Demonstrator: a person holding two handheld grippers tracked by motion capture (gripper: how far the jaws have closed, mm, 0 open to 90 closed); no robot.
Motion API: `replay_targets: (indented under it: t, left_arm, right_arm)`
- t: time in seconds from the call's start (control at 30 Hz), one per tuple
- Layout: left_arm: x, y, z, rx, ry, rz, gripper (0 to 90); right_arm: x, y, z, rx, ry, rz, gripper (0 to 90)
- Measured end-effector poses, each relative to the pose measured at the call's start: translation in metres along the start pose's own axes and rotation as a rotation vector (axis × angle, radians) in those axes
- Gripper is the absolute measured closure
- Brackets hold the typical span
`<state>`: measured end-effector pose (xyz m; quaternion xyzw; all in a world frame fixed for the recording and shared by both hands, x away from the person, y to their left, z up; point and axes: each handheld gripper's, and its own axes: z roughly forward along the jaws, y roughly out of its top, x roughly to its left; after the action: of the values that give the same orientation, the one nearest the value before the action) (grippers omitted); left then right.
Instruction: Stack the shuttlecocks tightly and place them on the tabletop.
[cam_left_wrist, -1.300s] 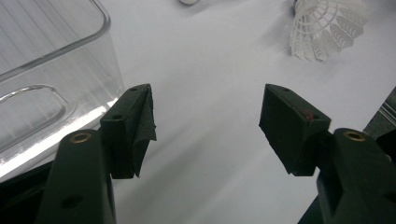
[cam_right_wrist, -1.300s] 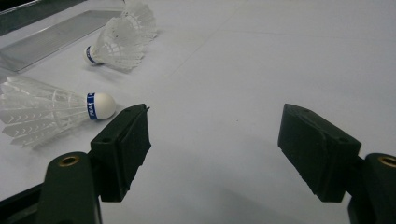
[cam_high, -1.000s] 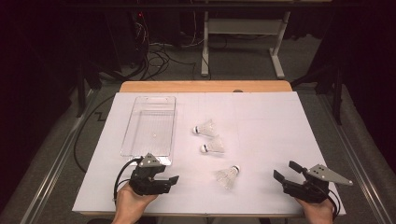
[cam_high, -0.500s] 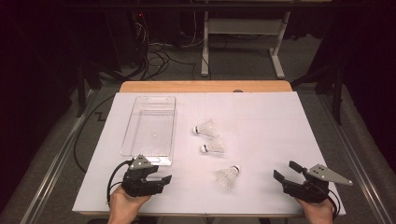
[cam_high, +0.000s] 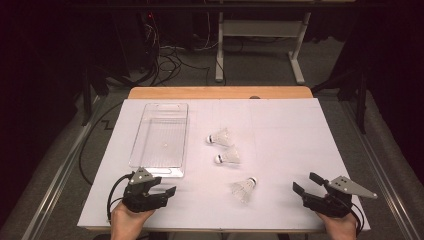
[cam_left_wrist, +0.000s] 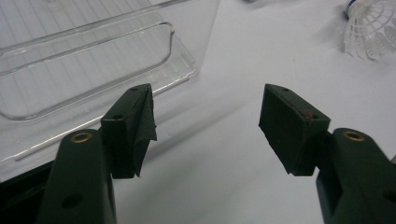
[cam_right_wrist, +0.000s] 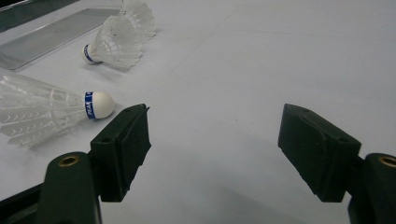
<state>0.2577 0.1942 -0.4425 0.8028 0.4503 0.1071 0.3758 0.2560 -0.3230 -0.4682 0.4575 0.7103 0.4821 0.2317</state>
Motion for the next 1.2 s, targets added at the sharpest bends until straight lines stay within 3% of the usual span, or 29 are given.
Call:
replay_targets:
  t: [1.2]
  left_arm:
    - [0.021, -0.024, -0.013, -0.091, 0.039, -0.068, 33.1]
  right_arm:
    - [0.000, 0.000, 0.000, 0.000, -0.003, 0.001, 25.6]
